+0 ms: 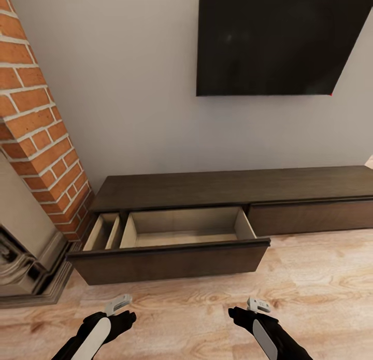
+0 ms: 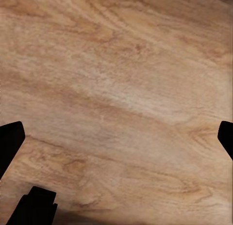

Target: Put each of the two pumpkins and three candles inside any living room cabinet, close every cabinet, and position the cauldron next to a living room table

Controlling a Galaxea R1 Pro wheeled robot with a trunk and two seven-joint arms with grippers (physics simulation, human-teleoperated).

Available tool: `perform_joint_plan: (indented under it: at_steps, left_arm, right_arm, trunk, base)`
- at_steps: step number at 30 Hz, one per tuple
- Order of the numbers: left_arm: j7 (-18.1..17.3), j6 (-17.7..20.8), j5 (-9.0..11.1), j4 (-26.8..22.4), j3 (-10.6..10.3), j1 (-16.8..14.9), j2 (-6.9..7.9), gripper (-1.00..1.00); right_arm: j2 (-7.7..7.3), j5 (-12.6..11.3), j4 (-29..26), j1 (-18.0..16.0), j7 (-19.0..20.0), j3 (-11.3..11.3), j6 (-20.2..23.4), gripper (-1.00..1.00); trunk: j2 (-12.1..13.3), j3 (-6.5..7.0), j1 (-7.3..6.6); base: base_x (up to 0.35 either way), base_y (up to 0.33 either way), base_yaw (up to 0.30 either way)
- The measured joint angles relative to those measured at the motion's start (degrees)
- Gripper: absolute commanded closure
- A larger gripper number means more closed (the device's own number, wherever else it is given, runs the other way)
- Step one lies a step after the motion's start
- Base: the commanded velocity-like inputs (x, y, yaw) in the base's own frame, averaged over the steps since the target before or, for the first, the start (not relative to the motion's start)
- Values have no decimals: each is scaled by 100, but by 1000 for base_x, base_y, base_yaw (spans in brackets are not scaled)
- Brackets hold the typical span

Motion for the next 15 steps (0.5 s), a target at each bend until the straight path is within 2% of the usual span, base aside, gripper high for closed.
perform_joint_plan:
  at_steps: [4, 11, 15]
  left_arm:
    - [0, -1, 30, 0, 41, -2, 5, -100]
    - [0, -2, 52, 0, 58, 0, 7, -100]
    - [0, -2, 49, 0, 62, -2, 7, -100]
  right_arm:
    - [20, 0, 1, 0, -8, -1, -2, -100]
    - [24, 5, 6, 0, -22, -1, -14, -100]
    - [32, 8, 8, 0, -22, -1, -19, -100]
  trunk:
    - [160, 72, -88]
    - [162, 72, -88]
    - [162, 72, -86]
  base:
    - [0, 0, 0]
    - [-1, 0, 0]
    - [-188, 0, 0]
